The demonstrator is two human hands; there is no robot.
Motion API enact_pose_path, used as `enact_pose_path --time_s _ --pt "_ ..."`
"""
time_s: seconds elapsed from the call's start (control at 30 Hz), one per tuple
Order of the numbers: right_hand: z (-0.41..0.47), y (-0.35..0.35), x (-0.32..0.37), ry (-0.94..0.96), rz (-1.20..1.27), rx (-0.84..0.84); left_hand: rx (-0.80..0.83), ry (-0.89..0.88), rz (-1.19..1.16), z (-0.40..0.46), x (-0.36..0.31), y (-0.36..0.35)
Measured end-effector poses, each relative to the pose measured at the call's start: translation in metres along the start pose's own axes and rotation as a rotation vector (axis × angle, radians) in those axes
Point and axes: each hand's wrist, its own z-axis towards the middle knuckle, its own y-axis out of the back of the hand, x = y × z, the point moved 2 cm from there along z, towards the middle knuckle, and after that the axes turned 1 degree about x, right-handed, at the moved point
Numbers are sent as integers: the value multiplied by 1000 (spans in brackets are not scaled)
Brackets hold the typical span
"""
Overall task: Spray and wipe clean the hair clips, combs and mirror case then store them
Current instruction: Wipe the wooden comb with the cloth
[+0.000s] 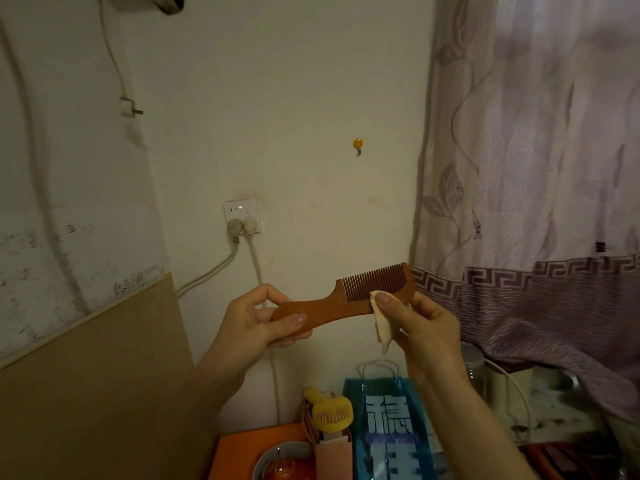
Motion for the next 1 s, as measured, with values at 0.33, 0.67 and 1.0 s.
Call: enact_pose_path --time_s 0.33,0.67,1.0 --pt "0 12 12 85 -217 82 45 13 106 1 2 16" --pt "5 14 13 121 -247 148 85 45 197 2 -7 21" --pt "9 10 14 160 -119 11 74 69 166 0 -8 20"
